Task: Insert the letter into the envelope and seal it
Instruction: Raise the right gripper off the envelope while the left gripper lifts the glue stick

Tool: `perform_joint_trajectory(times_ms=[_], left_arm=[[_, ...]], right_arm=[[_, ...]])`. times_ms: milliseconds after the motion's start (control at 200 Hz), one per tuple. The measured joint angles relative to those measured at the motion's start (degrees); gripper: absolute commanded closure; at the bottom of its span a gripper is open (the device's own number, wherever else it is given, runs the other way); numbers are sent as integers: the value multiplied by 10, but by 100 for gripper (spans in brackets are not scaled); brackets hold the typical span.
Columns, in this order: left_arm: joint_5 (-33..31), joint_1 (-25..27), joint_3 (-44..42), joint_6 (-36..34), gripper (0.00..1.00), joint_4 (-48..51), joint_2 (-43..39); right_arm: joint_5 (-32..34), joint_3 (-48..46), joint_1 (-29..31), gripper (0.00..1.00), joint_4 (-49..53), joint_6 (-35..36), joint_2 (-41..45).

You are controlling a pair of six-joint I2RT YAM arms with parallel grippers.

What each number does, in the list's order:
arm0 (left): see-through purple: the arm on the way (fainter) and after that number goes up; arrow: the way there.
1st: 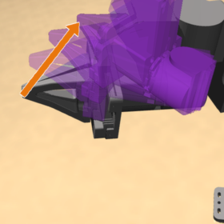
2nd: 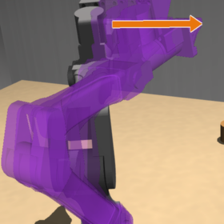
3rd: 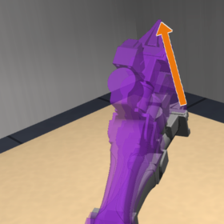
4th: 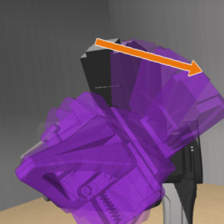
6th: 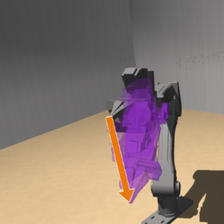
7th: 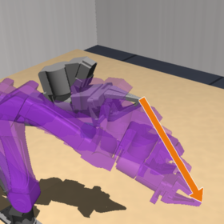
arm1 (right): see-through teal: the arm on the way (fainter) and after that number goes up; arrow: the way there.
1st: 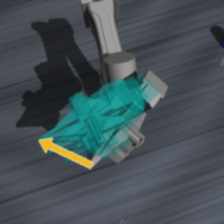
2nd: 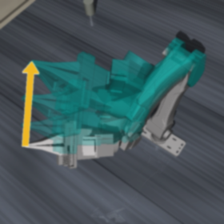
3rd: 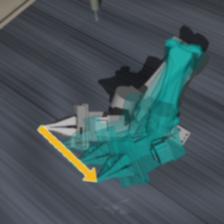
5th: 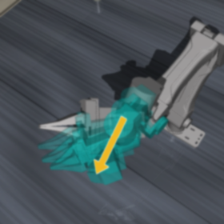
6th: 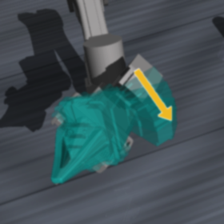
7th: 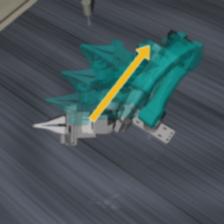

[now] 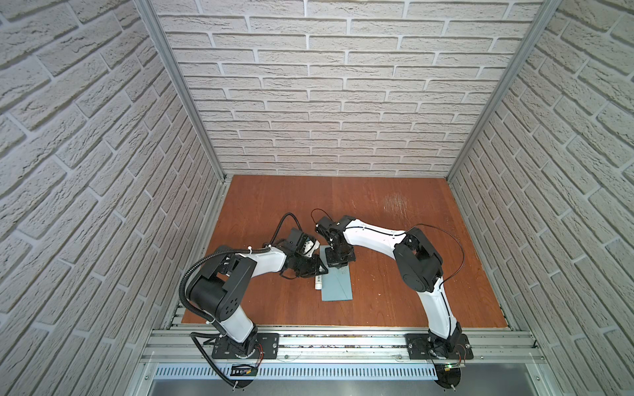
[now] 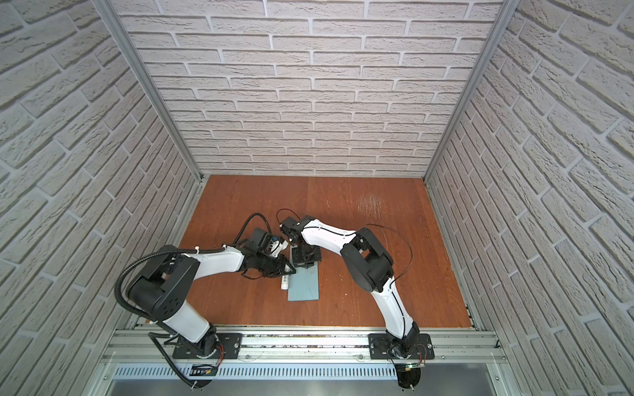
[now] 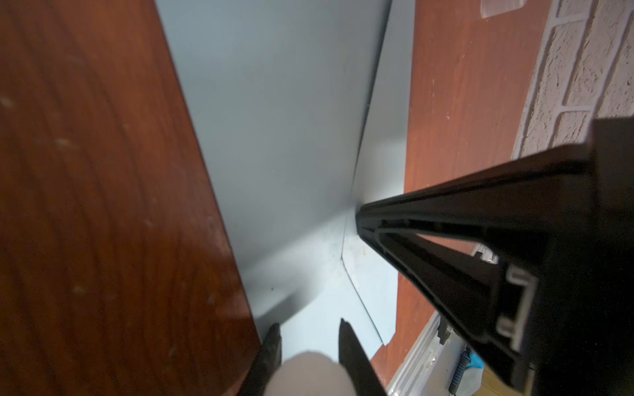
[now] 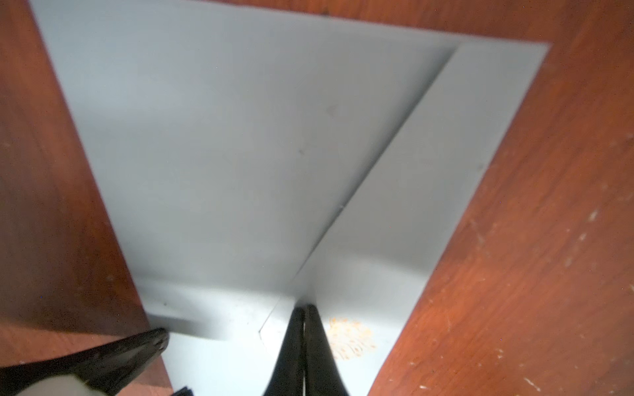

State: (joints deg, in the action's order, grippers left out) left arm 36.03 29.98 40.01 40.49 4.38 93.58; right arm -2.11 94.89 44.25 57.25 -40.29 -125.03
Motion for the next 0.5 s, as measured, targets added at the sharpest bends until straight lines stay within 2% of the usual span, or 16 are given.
perform_joint_trajectory(times_ms=[180, 290, 375, 440, 500], left_arm=[[0, 0, 0, 0, 100, 0, 0], [0, -1, 0, 0, 100, 0, 0], [0, -1, 0, 0, 100, 0, 0], [0, -1, 0, 0, 100, 1, 0], [0, -1, 0, 0, 100, 1, 0]], right_arm=[[-6, 0, 1, 82, -4, -1, 0], [-8, 0, 2, 81, -7, -1, 0], [-8, 0, 3, 85, -7, -1, 0], [-4, 0, 3, 94, -4, -2, 0], [2, 0, 2, 95, -1, -3, 1]])
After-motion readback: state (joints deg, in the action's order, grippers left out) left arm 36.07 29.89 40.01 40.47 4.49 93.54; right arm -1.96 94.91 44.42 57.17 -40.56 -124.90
